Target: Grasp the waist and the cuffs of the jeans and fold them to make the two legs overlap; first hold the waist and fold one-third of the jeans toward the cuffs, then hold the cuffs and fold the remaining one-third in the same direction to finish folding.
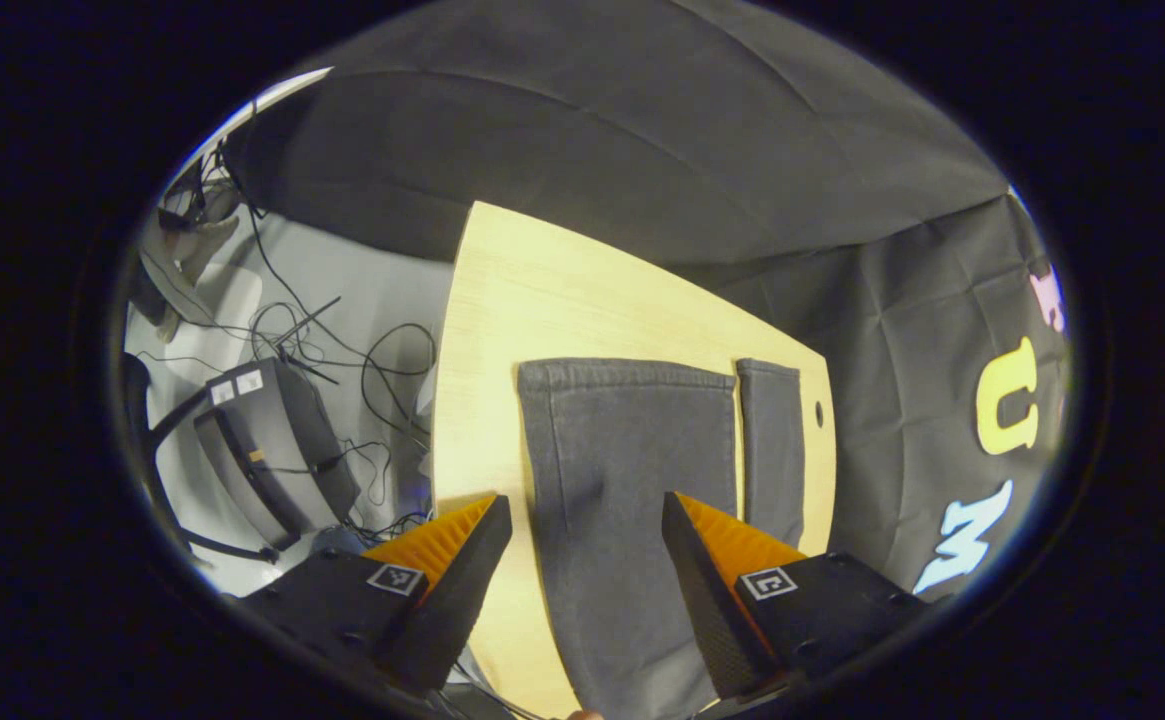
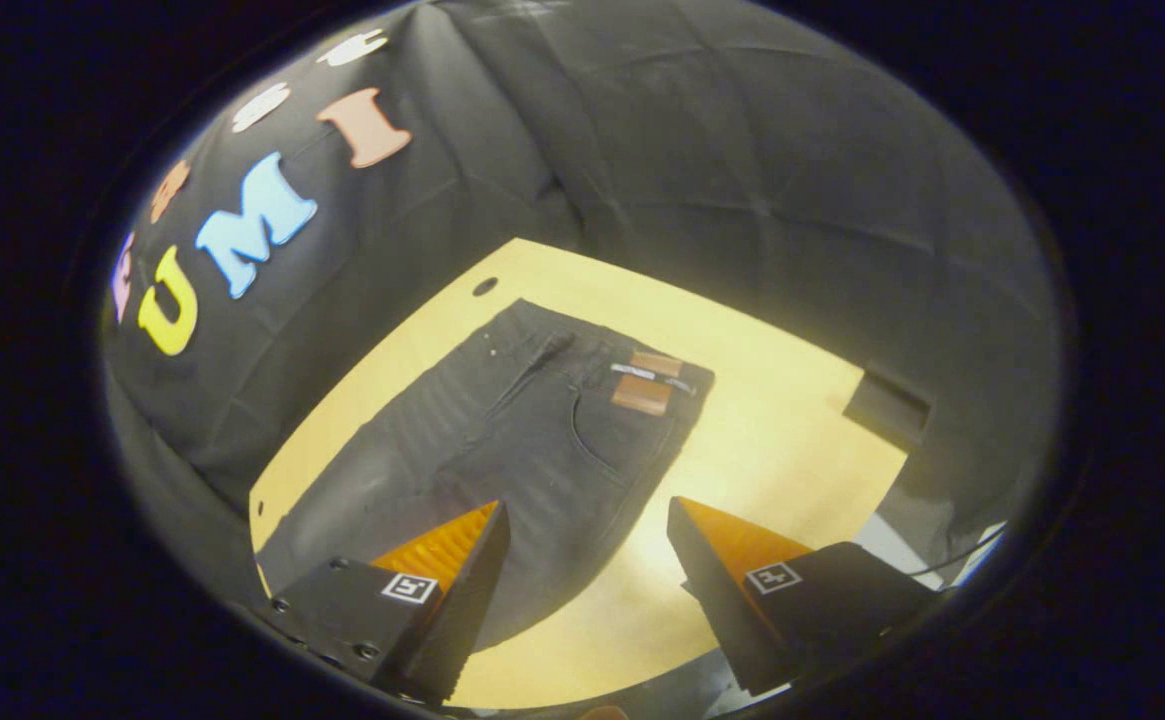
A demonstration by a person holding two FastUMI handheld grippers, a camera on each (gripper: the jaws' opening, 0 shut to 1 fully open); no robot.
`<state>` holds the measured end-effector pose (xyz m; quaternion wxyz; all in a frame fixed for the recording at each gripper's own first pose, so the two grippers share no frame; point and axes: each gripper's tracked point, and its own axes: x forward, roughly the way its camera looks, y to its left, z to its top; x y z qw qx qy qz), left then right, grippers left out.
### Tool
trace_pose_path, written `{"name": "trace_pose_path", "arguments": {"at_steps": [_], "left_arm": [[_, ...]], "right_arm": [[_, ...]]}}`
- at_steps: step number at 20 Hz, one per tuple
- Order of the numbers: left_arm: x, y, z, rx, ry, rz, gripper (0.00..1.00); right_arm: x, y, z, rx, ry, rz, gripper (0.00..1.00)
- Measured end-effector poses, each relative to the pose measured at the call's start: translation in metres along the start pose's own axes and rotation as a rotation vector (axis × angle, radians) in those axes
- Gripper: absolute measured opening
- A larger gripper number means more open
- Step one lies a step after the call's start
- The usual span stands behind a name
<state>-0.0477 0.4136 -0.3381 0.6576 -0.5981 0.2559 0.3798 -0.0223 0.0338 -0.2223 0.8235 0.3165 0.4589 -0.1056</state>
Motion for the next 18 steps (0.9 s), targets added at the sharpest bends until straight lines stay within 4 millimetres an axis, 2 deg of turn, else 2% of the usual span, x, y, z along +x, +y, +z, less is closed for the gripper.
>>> {"name": "trace_pose_path", "arguments": {"at_steps": [4,7,9,12,13,14,16,18], "left_arm": [[0.006,-0.013,0.003,0.0,0.009,-0.023,0.97],[0.012,-0.024,0.003,0.012,0.015,-0.027,0.97],[0.012,-0.029,0.003,0.018,0.015,-0.028,0.96],[0.015,-0.034,0.003,0.028,0.016,-0.029,0.96],[0.017,-0.035,0.002,0.032,0.019,-0.031,0.96],[0.019,-0.035,0.002,0.032,0.023,-0.032,0.96],[0.024,-0.033,0.002,0.025,0.033,-0.025,0.9],[0.026,-0.03,0.003,0.012,0.042,-0.031,0.73]], "right_arm": [[0.022,-0.013,-0.009,0.172,0.052,-0.007,0.95],[0.043,-0.023,-0.007,0.264,0.059,-0.029,0.95],[0.055,-0.015,-0.008,0.304,0.09,-0.007,0.95],[0.075,0.009,0.006,0.352,0.094,0.044,0.94],[0.082,0.014,0.004,0.349,0.108,0.03,0.93],[0.086,0.013,0.007,0.33,0.118,0.01,0.9],[0.091,0.005,0.004,0.276,0.132,-0.048,0.64],[0.092,0.003,0.001,0.263,0.142,-0.067,0.41]]}}
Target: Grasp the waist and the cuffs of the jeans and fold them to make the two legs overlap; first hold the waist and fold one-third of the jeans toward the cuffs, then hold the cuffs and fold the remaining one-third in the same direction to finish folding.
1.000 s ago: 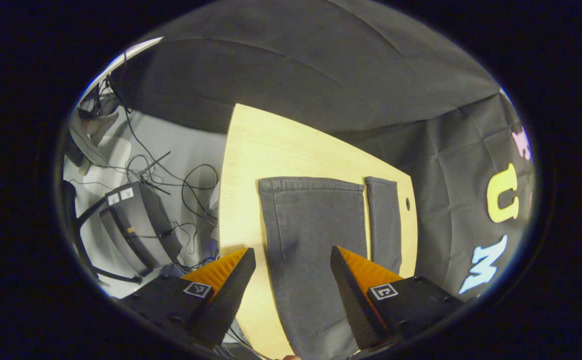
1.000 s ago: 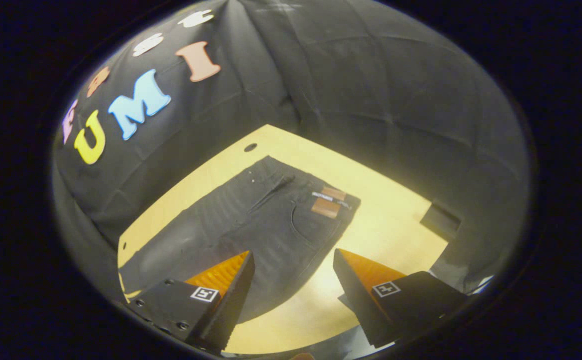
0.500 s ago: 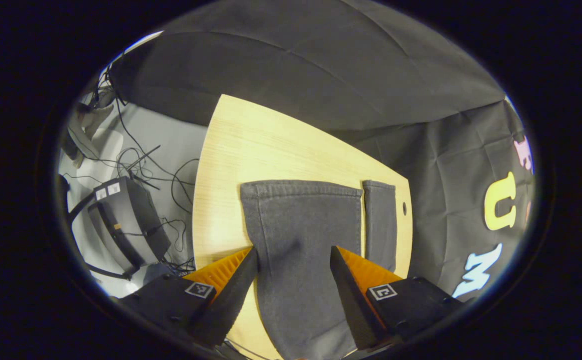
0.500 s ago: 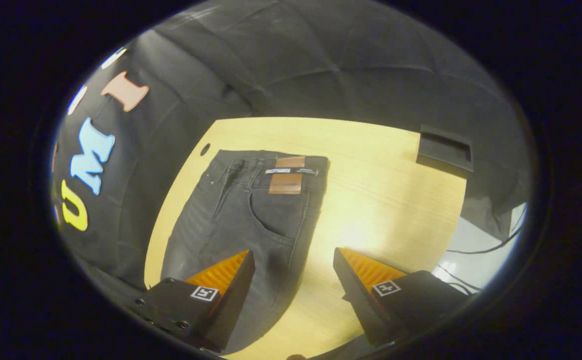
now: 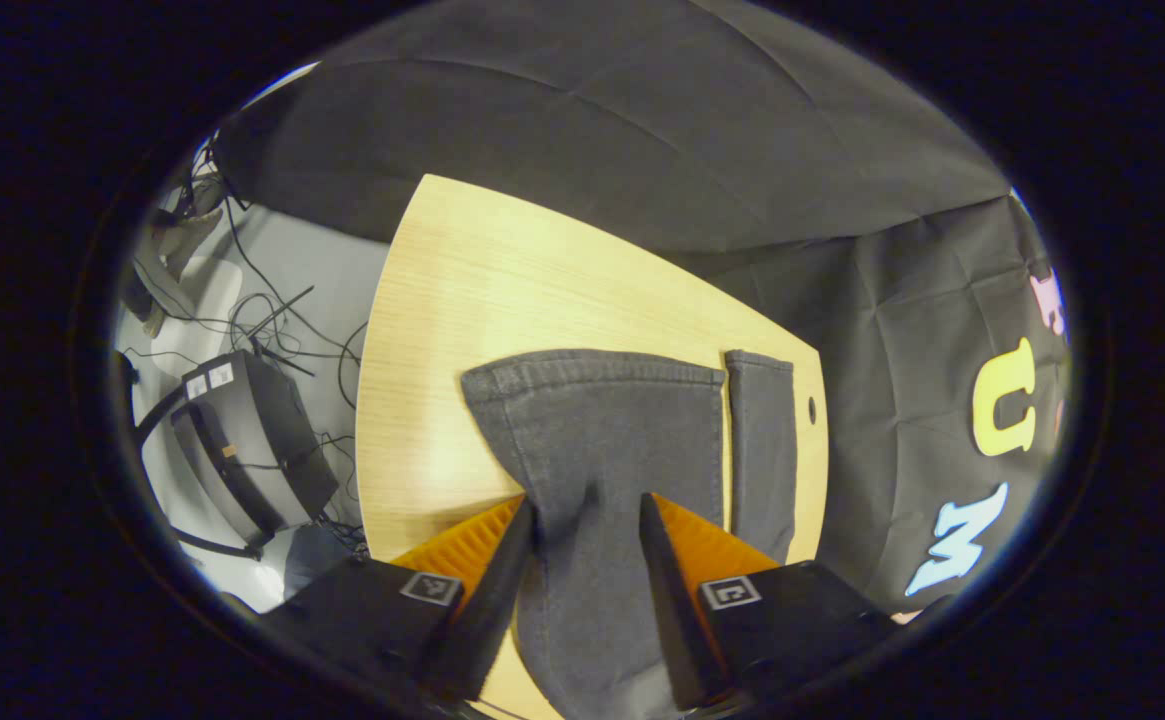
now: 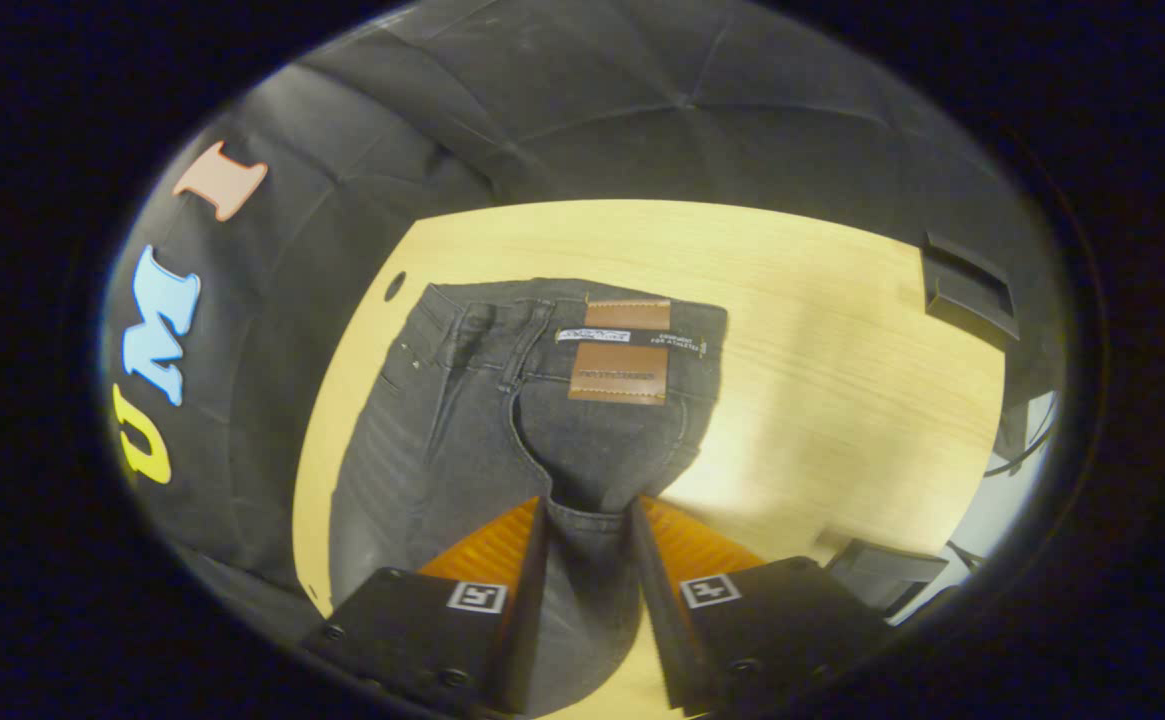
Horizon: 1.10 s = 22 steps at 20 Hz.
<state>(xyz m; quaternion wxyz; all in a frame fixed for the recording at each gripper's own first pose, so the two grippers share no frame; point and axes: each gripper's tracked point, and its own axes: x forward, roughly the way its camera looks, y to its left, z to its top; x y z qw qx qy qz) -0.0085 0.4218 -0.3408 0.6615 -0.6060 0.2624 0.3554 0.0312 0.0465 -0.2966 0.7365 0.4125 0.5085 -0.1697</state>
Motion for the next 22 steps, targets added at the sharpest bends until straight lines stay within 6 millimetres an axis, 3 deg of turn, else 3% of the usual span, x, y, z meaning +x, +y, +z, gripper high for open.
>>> {"name": "trace_pose_path", "arguments": {"at_steps": [2,4,6,8,9,16,18,22], "left_arm": [[0.003,0.009,0.001,-0.005,0.012,0.01,0.62],[0.007,0.017,0.002,-0.023,0.02,0.005,0.34],[0.006,0.016,0.003,-0.037,0.034,-0.016,0.19],[0.004,0.018,0.003,-0.036,0.048,-0.018,0.19],[0.005,0.018,0.002,-0.028,0.058,-0.017,0.09],[-0.017,-0.026,0.006,-0.108,0.145,-0.102,0.08],[-0.022,-0.034,0.004,-0.117,0.171,-0.115,0.09],[-0.035,-0.079,0.005,-0.2,0.231,-0.154,0.09]], "right_arm": [[0.002,0.0,0.0,0.036,0.017,0.033,0.31],[0.002,-0.001,0.0,0.075,0.03,0.069,0.22],[0.002,-0.001,-0.002,0.085,0.04,0.094,0.13],[0.001,0.001,-0.003,0.059,0.053,0.105,0.09],[0.0,0.003,-0.002,0.042,0.058,0.114,0.07],[-0.051,0.038,0.016,0.036,0.118,0.323,0.05],[-0.06,0.058,0.023,0.029,0.166,0.379,0.05],[-0.078,0.107,0.042,-0.037,0.274,0.453,0.05]]}}
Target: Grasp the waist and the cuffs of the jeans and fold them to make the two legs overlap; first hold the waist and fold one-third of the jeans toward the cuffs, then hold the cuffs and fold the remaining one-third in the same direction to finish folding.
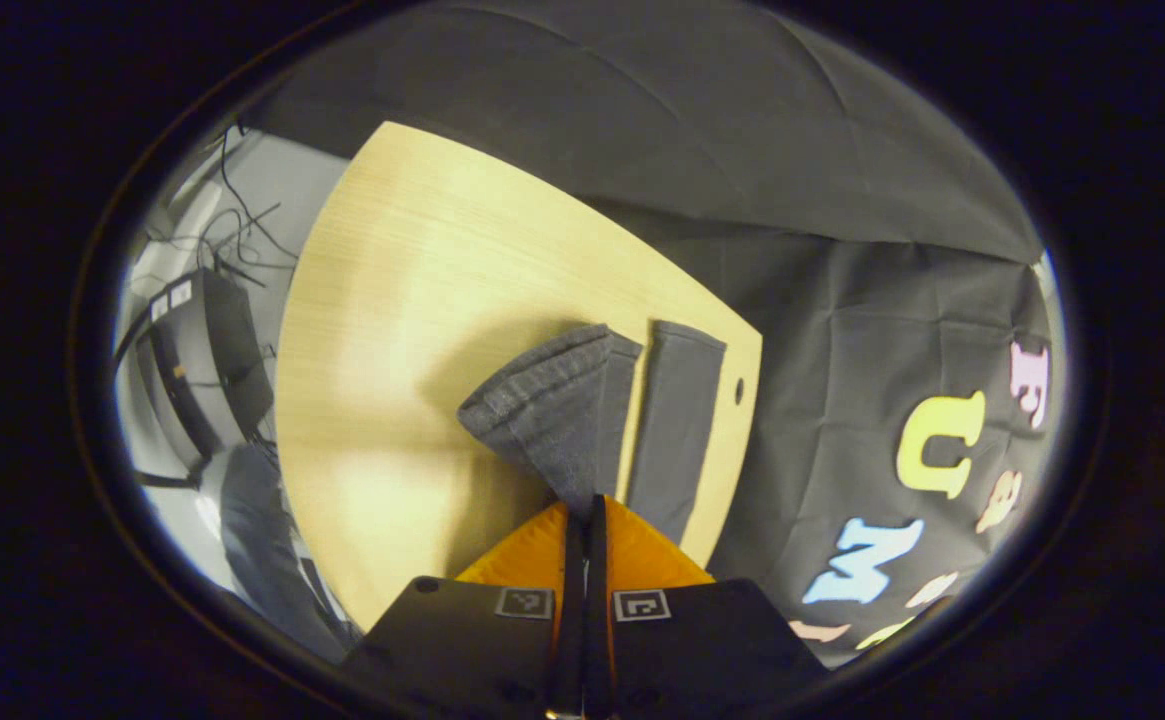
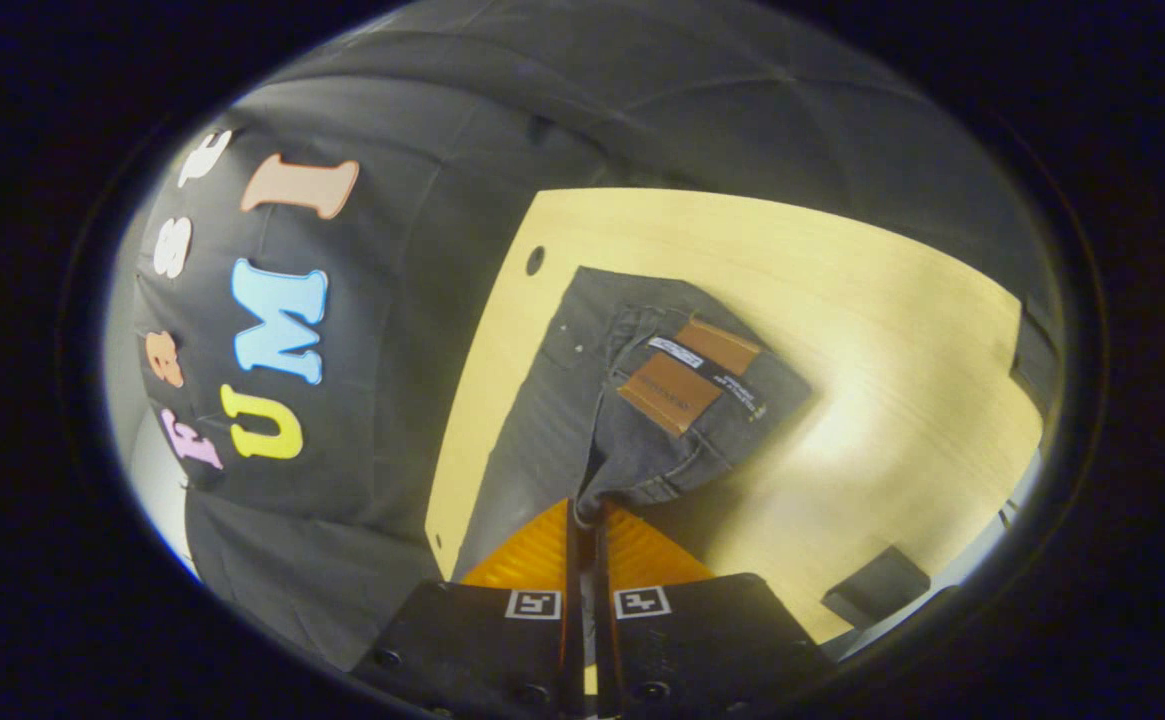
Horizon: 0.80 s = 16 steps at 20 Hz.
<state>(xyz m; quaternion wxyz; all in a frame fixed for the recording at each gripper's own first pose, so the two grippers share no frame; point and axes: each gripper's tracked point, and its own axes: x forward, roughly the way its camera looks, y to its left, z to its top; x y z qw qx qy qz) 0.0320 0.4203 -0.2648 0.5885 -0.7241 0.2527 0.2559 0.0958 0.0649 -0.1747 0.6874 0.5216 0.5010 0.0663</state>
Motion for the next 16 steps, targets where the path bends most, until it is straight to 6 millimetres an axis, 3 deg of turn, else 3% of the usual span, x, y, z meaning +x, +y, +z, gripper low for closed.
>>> {"name": "trace_pose_path", "arguments": {"at_steps": [1,4,8,13,16], "left_arm": [[-0.002,-0.007,0.001,0.006,-0.002,0.007,0.09],[0.001,-0.033,0.002,0.006,-0.007,0.026,0.08],[0.017,-0.095,0.001,-0.066,0.019,-0.037,0.08],[0.081,-0.146,0.002,0.035,0.043,-0.001,0.08],[0.128,-0.167,-0.005,0.099,0.074,0.026,0.08]], "right_arm": [[-0.003,0.014,0.006,-0.009,0.036,0.017,0.08],[0.001,0.057,0.026,0.001,0.134,0.068,0.04],[0.029,0.094,0.054,-0.039,0.169,0.078,0.04],[0.081,0.118,0.091,0.011,0.14,0.084,0.04],[0.12,0.103,0.108,0.049,0.111,0.029,0.04]]}}
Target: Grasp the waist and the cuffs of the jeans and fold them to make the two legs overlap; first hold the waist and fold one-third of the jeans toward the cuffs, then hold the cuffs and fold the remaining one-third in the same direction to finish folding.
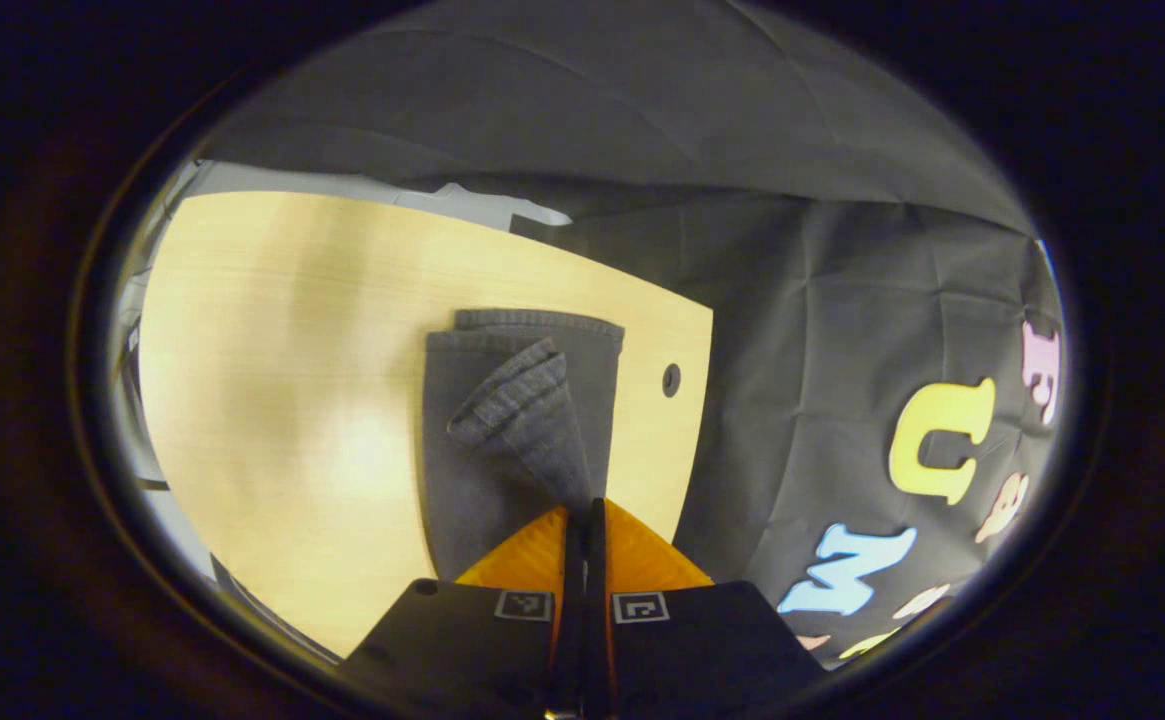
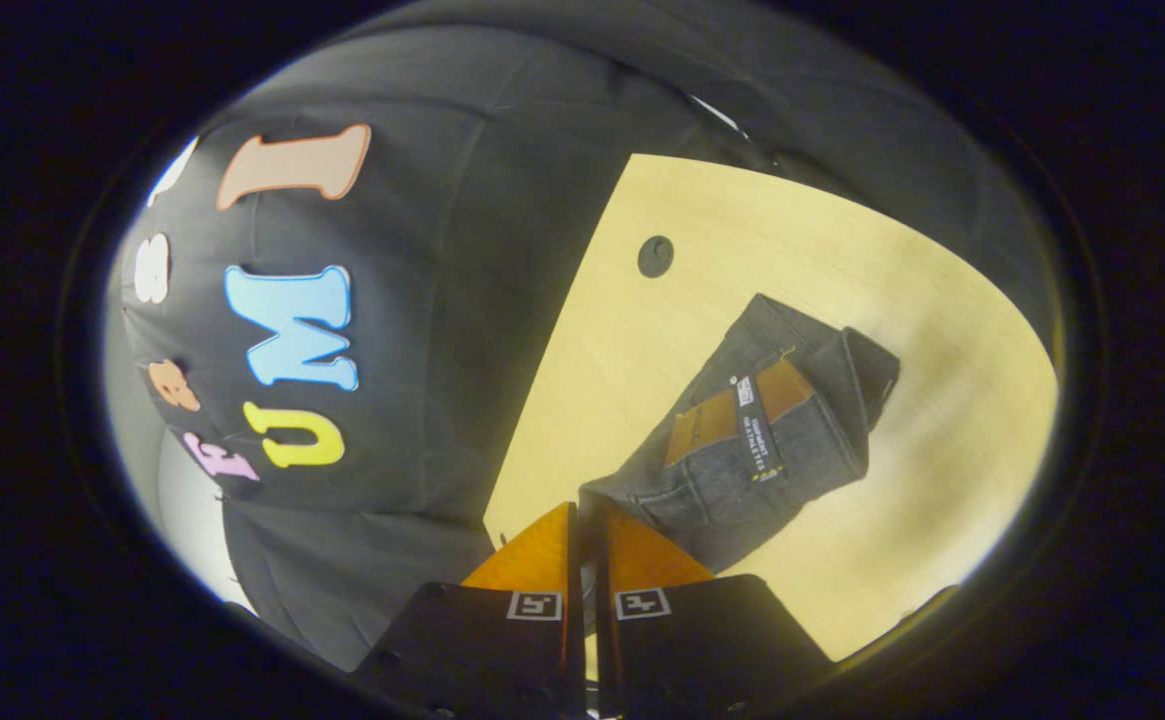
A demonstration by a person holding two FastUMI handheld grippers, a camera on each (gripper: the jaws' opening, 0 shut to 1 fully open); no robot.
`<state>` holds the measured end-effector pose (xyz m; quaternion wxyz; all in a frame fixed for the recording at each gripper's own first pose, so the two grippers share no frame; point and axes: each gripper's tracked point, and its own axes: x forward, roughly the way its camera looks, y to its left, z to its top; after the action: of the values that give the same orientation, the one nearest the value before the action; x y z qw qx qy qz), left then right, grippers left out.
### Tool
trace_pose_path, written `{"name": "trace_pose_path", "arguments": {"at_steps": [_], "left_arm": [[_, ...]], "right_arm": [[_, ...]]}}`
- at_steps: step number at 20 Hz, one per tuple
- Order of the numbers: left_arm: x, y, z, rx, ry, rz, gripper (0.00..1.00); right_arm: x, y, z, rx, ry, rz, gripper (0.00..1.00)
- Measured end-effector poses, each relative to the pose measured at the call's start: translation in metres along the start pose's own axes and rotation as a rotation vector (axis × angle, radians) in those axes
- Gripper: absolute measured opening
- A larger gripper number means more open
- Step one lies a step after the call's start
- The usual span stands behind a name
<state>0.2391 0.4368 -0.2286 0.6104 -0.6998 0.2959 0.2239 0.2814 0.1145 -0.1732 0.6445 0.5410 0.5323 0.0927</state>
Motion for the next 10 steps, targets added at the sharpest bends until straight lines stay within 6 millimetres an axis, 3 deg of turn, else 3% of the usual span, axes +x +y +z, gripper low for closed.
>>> {"name": "trace_pose_path", "arguments": {"at_steps": [5,10], "left_arm": [[0.07,-0.043,0.005,0.121,0.024,-0.023,0.08],[0.15,-0.038,0.0,0.156,0.066,0.023,0.08]], "right_arm": [[0.048,-0.017,0.03,0.028,-0.058,-0.017,0.04],[0.091,-0.043,0.042,0.026,-0.12,-0.076,0.04]]}}
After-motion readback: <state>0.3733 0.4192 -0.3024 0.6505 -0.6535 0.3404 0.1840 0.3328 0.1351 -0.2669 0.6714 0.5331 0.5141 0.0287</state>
